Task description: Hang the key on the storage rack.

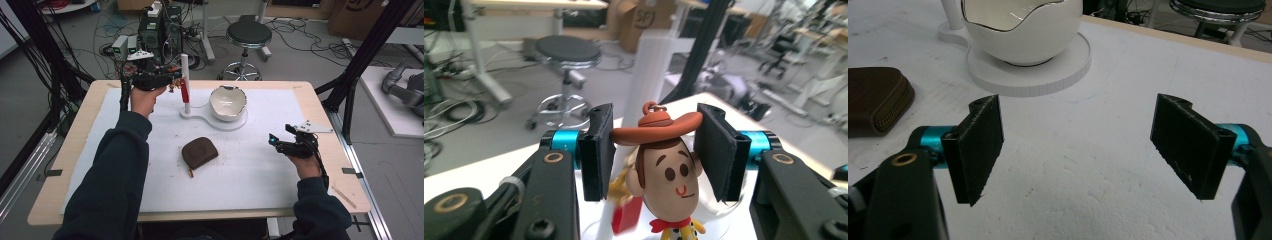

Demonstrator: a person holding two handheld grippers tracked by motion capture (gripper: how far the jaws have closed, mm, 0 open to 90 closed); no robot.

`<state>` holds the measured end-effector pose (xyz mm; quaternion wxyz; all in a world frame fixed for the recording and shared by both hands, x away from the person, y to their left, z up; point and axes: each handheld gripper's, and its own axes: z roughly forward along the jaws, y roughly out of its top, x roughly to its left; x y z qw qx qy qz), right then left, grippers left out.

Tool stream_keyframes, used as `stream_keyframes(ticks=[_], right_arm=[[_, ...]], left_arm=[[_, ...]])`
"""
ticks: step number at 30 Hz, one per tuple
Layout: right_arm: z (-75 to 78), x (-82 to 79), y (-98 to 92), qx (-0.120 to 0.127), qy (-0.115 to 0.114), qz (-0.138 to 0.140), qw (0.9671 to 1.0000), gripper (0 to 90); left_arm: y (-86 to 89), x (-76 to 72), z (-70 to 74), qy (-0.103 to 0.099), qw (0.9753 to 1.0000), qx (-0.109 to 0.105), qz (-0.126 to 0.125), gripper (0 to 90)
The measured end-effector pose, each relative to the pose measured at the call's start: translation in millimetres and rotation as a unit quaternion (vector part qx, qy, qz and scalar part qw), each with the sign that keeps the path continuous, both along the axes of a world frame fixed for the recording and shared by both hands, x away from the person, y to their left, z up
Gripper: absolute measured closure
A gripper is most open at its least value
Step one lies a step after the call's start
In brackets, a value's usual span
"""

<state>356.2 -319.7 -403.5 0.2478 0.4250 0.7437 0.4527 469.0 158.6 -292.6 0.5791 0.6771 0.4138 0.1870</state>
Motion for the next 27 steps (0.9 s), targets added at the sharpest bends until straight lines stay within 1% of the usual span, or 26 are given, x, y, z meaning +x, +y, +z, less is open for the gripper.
stream_keyframes(ticks=[1,2,3,4,6,7,10,11,12,13,14,15,16,17,18,20,22,25,26,27], right_arm=[[0.0,0.0,0.0,0.0,0.0,0.0,1.0,21.4],[0.2,-0.4,0.1,-0.002,-0.001,0.0,1.0,21.4],[0.3,-0.5,0.4,-0.001,-0.001,0.0,1.0,21.4],[0.3,-0.5,0.4,-0.001,-0.001,0.0,1.0,21.4],[0.2,-0.6,0.8,-0.002,-0.001,-0.001,1.0,21.5],[0.2,-0.6,0.8,-0.002,-0.001,-0.001,1.0,21.5],[0.3,-0.9,1.2,-0.005,-0.002,0.001,1.0,21.5],[0.2,-0.8,0.9,-0.006,-0.002,0.001,1.0,21.5],[0.2,-0.8,0.9,-0.006,-0.002,0.001,1.0,21.5],[0.1,-0.7,1.0,-0.005,-0.001,-0.001,1.0,21.5],[0.1,-0.7,1.0,-0.005,0.0,-0.002,1.0,21.5],[0.1,-0.7,0.8,-0.008,-0.002,-0.002,1.0,21.5],[0.1,-0.8,0.9,-0.01,-0.003,-0.002,0.9999,21.5],[0.1,-1.2,1.2,-0.011,-0.004,0.0,0.9999,21.5],[0.0,-1.3,1.5,-0.01,-0.004,0.001,0.9999,21.4],[-0.6,-0.8,1.1,-0.012,-0.003,0.002,0.9999,21.4],[-0.8,-0.5,0.9,-0.012,-0.003,0.001,0.9999,21.4],[-1.2,-0.2,0.3,-0.012,-0.003,0.002,0.9999,21.4],[-1.5,-0.1,0.2,-0.013,-0.002,0.004,0.9999,21.4],[-1.5,-0.1,0.2,-0.013,-0.002,0.004,0.9999,21.4]], left_arm=[[2.6,-2.1,-3.2,-0.001,1.0,0.005,0.006,50.6],[5.8,-4.5,-7.0,-0.002,1.0,0.003,0.009,47.6],[9.3,-7.5,-10.8,-0.008,0.9999,-0.004,0.014,44.9],[12.4,-10.6,-14.5,-0.013,0.9998,-0.009,0.015,44.9],[18.8,-17.0,-20.8,-0.019,0.9996,-0.016,0.015,40.2],[22.0,-20.4,-23.4,-0.023,0.9995,-0.018,0.014,40.2],[31.1,-33.6,-32.8,-0.034,0.9992,-0.016,0.009,37.7],[34.1,-38.6,-36.8,-0.037,0.9992,-0.015,0.007,33.6],[37.1,-44.0,-41.3,-0.041,0.999,-0.016,0.007,33.6],[40.1,-48.8,-45.7,-0.04,0.9991,-0.011,0.006,31.0],[42.5,-54.1,-50.5,-0.04,0.9992,-0.006,0.006,23.6],[45.3,-59.6,-55.3,-0.042,0.9991,-0.002,0.002,21.9],[48.4,-65.3,-60.3,-0.045,0.999,0.001,0.0,21.3],[53.0,-76.7,-69.9,-0.05,0.9987,0.013,-0.006,20.4],[53.0,-76.7,-69.9,-0.05,0.9987,0.013,-0.006,19.9],[56.3,-87.4,-78.2,-0.054,0.998,0.032,-0.007,19.9],[59.0,-96.2,-84.9,-0.057,0.9974,0.042,-0.007,19.9],[63.2,-106.9,-93.0,-0.059,0.9975,0.041,-0.003,19.9],[65.6,-111.8,-98.2,-0.058,0.9977,0.037,0.001,20.0],[65.6,-111.8,-98.2,-0.058,0.9977,0.037,0.001,20.0]])
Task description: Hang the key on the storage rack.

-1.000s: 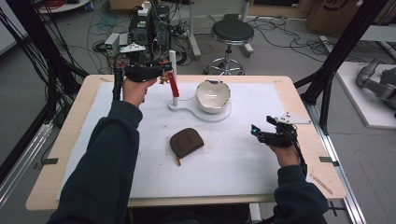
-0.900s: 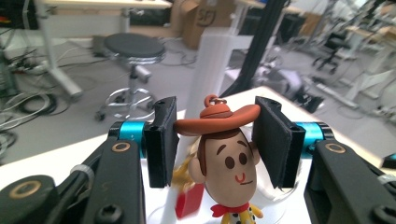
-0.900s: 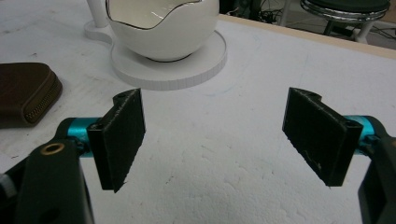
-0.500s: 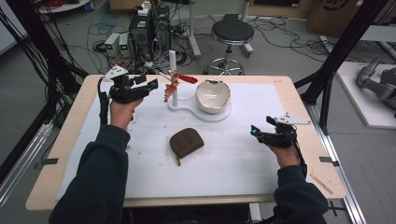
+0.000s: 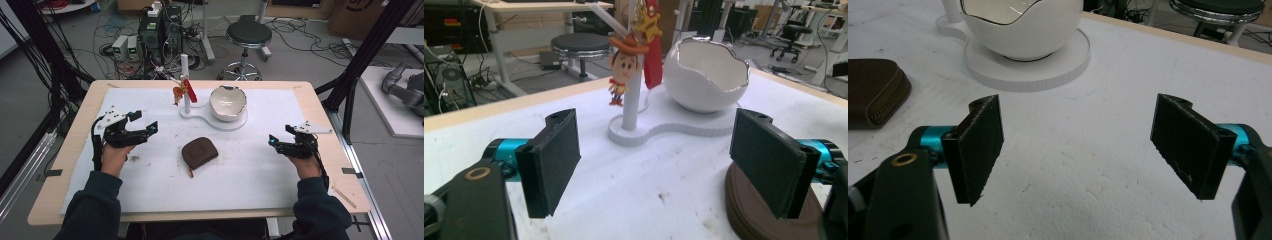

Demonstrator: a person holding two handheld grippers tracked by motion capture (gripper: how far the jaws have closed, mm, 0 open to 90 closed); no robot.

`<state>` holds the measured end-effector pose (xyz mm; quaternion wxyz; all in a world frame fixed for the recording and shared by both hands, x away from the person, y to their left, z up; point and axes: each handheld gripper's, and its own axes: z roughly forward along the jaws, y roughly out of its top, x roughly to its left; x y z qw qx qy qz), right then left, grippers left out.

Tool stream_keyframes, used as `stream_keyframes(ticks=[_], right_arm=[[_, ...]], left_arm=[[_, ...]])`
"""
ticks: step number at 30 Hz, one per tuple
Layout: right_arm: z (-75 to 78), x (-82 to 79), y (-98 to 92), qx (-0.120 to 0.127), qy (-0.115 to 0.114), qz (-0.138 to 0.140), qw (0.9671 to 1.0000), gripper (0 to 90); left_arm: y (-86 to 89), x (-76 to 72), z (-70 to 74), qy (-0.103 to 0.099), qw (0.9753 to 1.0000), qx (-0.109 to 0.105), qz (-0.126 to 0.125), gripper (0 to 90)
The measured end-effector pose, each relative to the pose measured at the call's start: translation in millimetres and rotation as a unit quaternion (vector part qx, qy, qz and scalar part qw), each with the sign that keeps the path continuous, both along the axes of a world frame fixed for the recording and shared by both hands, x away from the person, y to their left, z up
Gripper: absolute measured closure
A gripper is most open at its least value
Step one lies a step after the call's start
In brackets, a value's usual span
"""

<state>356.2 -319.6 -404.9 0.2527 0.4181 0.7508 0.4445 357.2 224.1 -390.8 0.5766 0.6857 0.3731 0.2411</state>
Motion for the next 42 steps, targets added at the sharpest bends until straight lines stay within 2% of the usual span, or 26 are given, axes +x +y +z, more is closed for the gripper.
stream_keyframes(ticks=[5,10,14,18,23,28,33,37,42], right_arm=[[0.2,-0.8,1.1,-0.003,-0.001,0.002,1.0,21.4],[-0.2,-0.3,1.1,-0.005,-0.001,0.001,1.0,21.4],[0.0,-1.1,0.7,-0.003,0.001,-0.001,1.0,21.4],[0.3,-1.6,0.2,-0.005,-0.001,-0.001,1.0,21.4],[2.0,-5.2,0.7,-0.006,-0.001,-0.004,1.0,21.4],[1.2,-3.2,0.9,-0.006,-0.001,-0.004,1.0,21.4],[0.2,-1.3,3.7,-0.008,-0.001,-0.004,1.0,21.4],[0.1,-2.3,4.0,-0.009,0.004,-0.005,0.9999,21.4],[1.6,-4.8,2.1,-0.008,-0.001,-0.007,0.9999,21.4]], left_arm=[[7.1,-7.4,-5.5,0.006,1.0,0.0,0.006,19.9],[9.4,-11.8,-10.9,0.015,0.9998,-0.009,0.007,20.0],[0.4,-15.1,-15.6,0.033,0.9993,-0.013,-0.006,20.0],[-20.9,-18.7,-22.6,0.052,0.998,0.01,-0.034,20.0],[-33.7,-20.4,-21.2,0.045,0.9977,0.018,-0.048,20.0],[-27.6,-19.3,-23.2,0.043,0.9983,0.019,-0.035,20.0],[-18.8,-17.6,-25.1,0.04,0.999,0.009,-0.018,20.0],[-18.4,-16.3,-25.5,0.036,0.9992,0.005,-0.017,20.1],[-20.2,-17.3,-23.7,0.034,0.9992,0.006,-0.019,20.2]])
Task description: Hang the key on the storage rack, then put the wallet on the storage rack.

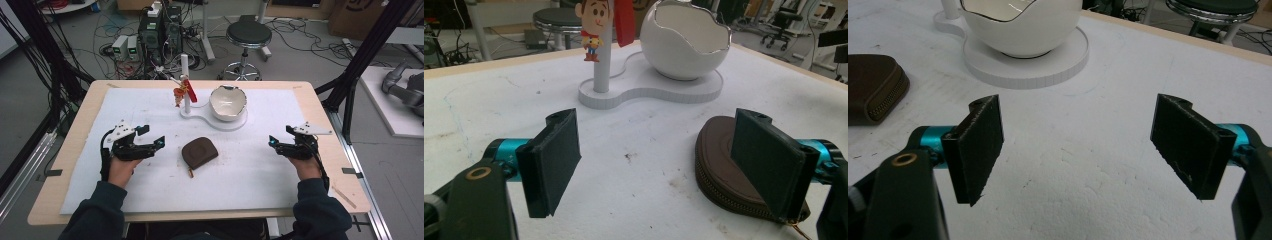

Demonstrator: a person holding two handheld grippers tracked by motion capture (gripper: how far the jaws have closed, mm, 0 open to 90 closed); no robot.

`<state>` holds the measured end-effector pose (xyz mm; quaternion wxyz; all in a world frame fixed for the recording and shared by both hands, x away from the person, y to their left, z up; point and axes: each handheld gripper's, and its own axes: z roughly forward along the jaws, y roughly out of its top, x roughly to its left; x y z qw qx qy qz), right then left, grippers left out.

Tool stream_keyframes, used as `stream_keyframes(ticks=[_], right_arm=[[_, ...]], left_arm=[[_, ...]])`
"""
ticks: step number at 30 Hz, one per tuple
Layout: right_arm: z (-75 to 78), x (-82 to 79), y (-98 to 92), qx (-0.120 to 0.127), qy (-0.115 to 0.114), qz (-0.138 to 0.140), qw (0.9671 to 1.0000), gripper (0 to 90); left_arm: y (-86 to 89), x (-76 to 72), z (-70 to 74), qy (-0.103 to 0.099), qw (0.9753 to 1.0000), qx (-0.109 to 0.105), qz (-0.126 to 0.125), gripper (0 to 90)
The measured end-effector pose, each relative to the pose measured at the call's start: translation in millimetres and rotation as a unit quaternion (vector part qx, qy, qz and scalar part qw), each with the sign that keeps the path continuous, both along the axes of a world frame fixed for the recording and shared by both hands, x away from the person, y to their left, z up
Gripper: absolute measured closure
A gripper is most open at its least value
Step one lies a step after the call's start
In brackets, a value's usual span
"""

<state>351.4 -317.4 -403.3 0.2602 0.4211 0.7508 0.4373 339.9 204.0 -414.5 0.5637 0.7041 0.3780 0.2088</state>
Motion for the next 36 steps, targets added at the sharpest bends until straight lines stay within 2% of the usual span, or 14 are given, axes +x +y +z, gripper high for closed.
stream_keyframes(ticks=[3,7,13,16,17,18,22,23,29,32,33,34,35,36], right_arm=[[0.0,0.0,0.8,-0.001,0.0,0.003,1.0,21.4],[1.0,1.7,1.2,0.002,-0.002,0.002,1.0,21.4],[0.8,0.5,0.9,0.001,0.001,0.002,1.0,21.4],[-0.1,-0.3,0.2,0.0,0.002,0.003,1.0,21.4],[0.1,-0.5,0.3,0.001,0.002,0.003,1.0,21.4],[0.1,-0.5,0.3,0.001,0.002,0.003,1.0,21.4],[0.2,-0.2,2.0,-0.001,0.001,0.008,1.0,21.4],[0.3,-0.6,2.7,-0.002,0.0,0.009,1.0,21.4],[0.7,-1.5,5.6,-0.002,0.0,0.017,0.9999,21.4],[0.3,-1.2,7.4,-0.001,0.001,0.021,0.9998,21.4],[0.2,-0.7,8.3,-0.001,0.001,0.023,0.9997,21.4],[0.2,-0.8,9.0,0.0,0.003,0.024,0.9997,21.4],[0.2,-0.8,9.0,0.0,0.003,0.024,0.9997,21.4],[0.0,-0.5,9.6,0.0,0.002,0.026,0.9997,21.4]], left_arm=[[-2.0,-1.3,-0.1,0.004,1.0,-0.001,-0.003,20.2],[-11.4,1.2,-4.5,0.025,0.9993,-0.005,-0.027,20.2],[-32.7,5.9,-11.8,0.064,0.9959,0.003,-0.064,20.2],[-44.7,10.1,-18.1,0.094,0.9919,0.012,-0.085,20.2],[-53.2,13.1,-23.0,0.117,0.988,0.028,-0.097,20.2],[-53.2,13.1,-23.0,0.117,0.988,0.028,-0.097,20.2],[-65.8,19.8,-29.7,0.156,0.981,0.06,-0.099,20.2],[-67.9,21.3,-31.1,0.162,0.9801,0.057,-0.099,20.2],[-78.6,29.2,-37.9,0.191,0.9731,0.048,-0.12,20.1],[-78.9,30.5,-38.0,0.196,0.9718,0.048,-0.122,19.5],[-78.8,30.5,-37.8,0.195,0.9714,0.05,-0.126,22.9],[-78.5,30.7,-37.7,0.197,0.9699,0.046,-0.136,31.2],[-77.9,30.6,-37.6,0.197,0.9683,0.04,-0.148,31.2],[-78.2,30.3,-37.2,0.196,0.9685,0.043,-0.148,33.6]])
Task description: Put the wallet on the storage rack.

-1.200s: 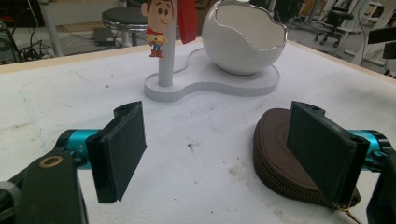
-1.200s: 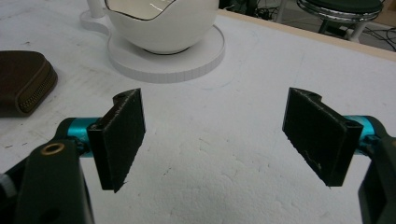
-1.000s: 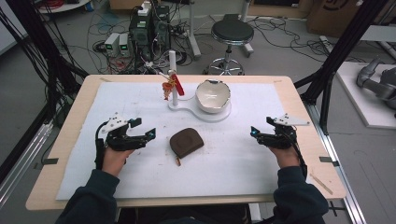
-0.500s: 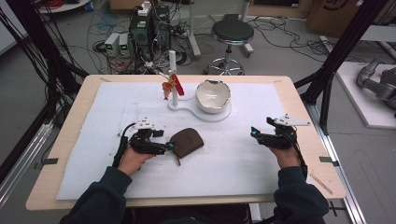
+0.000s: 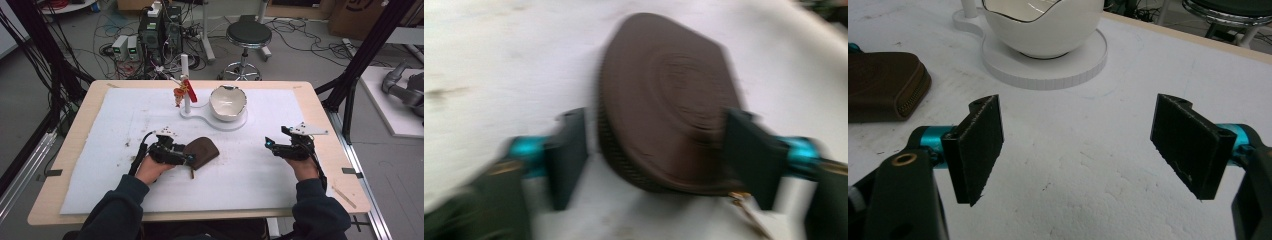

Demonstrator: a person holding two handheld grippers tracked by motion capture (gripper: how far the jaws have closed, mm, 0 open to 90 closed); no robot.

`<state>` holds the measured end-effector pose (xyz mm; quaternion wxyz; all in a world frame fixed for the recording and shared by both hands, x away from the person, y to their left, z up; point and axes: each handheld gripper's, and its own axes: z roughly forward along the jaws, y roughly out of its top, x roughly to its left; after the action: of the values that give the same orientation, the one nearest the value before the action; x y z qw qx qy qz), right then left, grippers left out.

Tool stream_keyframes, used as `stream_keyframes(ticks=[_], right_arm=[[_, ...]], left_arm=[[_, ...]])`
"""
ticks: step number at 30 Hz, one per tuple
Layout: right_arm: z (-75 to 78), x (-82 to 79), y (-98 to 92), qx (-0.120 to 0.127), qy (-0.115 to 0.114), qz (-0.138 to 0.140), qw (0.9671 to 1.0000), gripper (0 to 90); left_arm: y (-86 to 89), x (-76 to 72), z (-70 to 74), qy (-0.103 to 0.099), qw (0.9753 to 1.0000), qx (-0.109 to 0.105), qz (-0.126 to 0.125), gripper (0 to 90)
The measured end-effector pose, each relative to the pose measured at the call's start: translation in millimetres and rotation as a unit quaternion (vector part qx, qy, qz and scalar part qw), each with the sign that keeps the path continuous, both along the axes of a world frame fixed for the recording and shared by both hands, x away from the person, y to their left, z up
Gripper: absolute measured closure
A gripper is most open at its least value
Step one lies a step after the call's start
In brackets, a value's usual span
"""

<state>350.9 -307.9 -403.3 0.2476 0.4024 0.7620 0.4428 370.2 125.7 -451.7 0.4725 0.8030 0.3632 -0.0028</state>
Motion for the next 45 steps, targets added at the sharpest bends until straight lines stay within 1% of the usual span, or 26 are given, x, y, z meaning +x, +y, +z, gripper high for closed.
stream_keyframes(ticks=[3,5,7,8,9,10,11,12,13,14,16,18,23,26,29,30,31,32,33,34,35,39,41,42,44,45], right_arm=[[-0.6,0.4,3.0,0.001,0.004,0.005,1.0,21.4],[-1.2,0.9,5.8,0.002,0.007,0.009,0.9999,21.4],[-3.3,2.5,12.5,0.002,0.011,0.024,0.9996,21.4],[-3.3,2.5,12.5,0.002,0.011,0.024,0.9996,21.4],[-5.3,3.4,19.3,0.005,0.017,0.039,0.9991,21.4],[-5.3,3.4,19.3,0.005,0.017,0.039,0.9991,21.4],[-7.1,5.3,26.4,0.003,0.012,0.059,0.9982,21.4],[-7.7,5.9,30.3,0.007,0.016,0.067,0.9976,21.4],[-8.3,7.2,33.5,0.011,0.02,0.078,0.9967,21.4],[-8.3,7.2,33.5,0.011,0.02,0.078,0.9967,21.4],[-10.1,10.1,40.8,0.018,0.026,0.093,0.9952,21.4],[-12.9,12.4,49.0,0.025,0.037,0.112,0.9927,21.4],[-21.3,17.7,72.1,0.044,0.07,0.16,0.9837,21.4],[-27.3,20.0,88.0,0.049,0.091,0.191,0.976,21.6],[-32.5,20.4,103.8,0.044,0.11,0.227,0.9666,29.4],[-34.9,20.0,113.0,0.036,0.113,0.245,0.9623,32.8],[-34.9,20.0,113.0,0.036,0.113,0.245,0.9623,32.8],[-36.8,20.2,119.0,0.028,0.115,0.26,0.9583,41.9],[-36.8,20.2,119.0,0.028,0.115,0.26,0.9583,41.9],[-37.1,19.4,121.3,0.023,0.122,0.263,0.9567,43.6],[-37.9,18.4,124.6,0.002,0.115,0.261,0.9584,47.8],[-37.4,17.9,124.9,-0.009,0.108,0.264,0.9584,50.5],[-36.4,16.0,125.4,-0.015,0.106,0.263,0.9589,51.4],[-36.1,15.9,125.5,-0.02,0.1,0.265,0.9589,51.8],[-35.1,14.3,125.7,-0.032,0.091,0.268,0.9585,53.5],[-34.5,13.0,126.0,-0.038,0.086,0.269,0.9586,54.4]], left_arm=[[-0.3,-1.0,1.4,-0.007,1.0,0.005,-0.002,36.7],[-1.4,-3.3,3.9,-0.027,0.9996,0.009,-0.01,42.1],[-4.0,-8.3,9.1,-0.071,0.9972,0.017,-0.018,51.3],[-4.0,-8.3,9.1,-0.071,0.9972,0.017,-0.018,52.9],[-4.7,-9.6,10.6,-0.083,0.996,0.022,-0.023,54.3],[-5.5,-10.9,11.9,-0.095,0.9949,0.024,-0.026,54.3],[-6.1,-12.4,13.5,-0.107,0.9935,0.028,-0.03,57.8],[-7.2,-14.0,15.1,-0.117,0.9921,0.03,-0.033,59.4],[-9.5,-16.4,17.9,-0.136,0.9893,0.035,-0.04,60.6],[-9.5,-16.4,17.9,-0.136,0.9893,0.035,-0.04,61.3],[-11.7,-18.1,19.6,-0.147,0.9873,0.039,-0.046,61.8],[-13.6,-19.1,19.8,-0.151,0.9866,0.038,-0.049,62.3],[-14.6,-20.1,20.3,-0.156,0.9858,0.039,-0.05,62.3],[-14.9,-20.3,20.4,-0.156,0.9855,0.038,-0.054,62.4],[-15.0,-20.3,20.5,-0.157,0.9852,0.038,-0.056,62.6],[-15.0,-20.3,20.4,-0.156,0.9853,0.038,-0.057,62.7],[-14.9,-20.2,20.3,-0.155,0.9857,0.036,-0.056,62.7],[-14.9,-20.0,20.1,-0.153,0.9859,0.036,-0.056,62.7],[-14.9,-19.8,19.9,-0.152,0.9862,0.034,-0.056,62.7],[-14.9,-19.7,19.7,-0.15,0.9866,0.034,-0.054,62.6],[-14.2,-18.8,19.0,-0.145,0.9876,0.029,-0.055,62.3],[-13.6,-17.9,18.4,-0.138,0.9885,0.027,-0.054,60.8],[-13.0,-16.4,17.7,-0.13,0.9903,0.021,-0.044,56.3],[-12.3,-15.0,17.2,-0.123,0.9916,0.02,-0.035,51.3],[-9.0,-10.3,14.8,-0.087,0.996,0.002,-0.02,35.5],[-6.8,-7.6,13.0,-0.068,0.9974,-0.01,-0.022,33.9]])
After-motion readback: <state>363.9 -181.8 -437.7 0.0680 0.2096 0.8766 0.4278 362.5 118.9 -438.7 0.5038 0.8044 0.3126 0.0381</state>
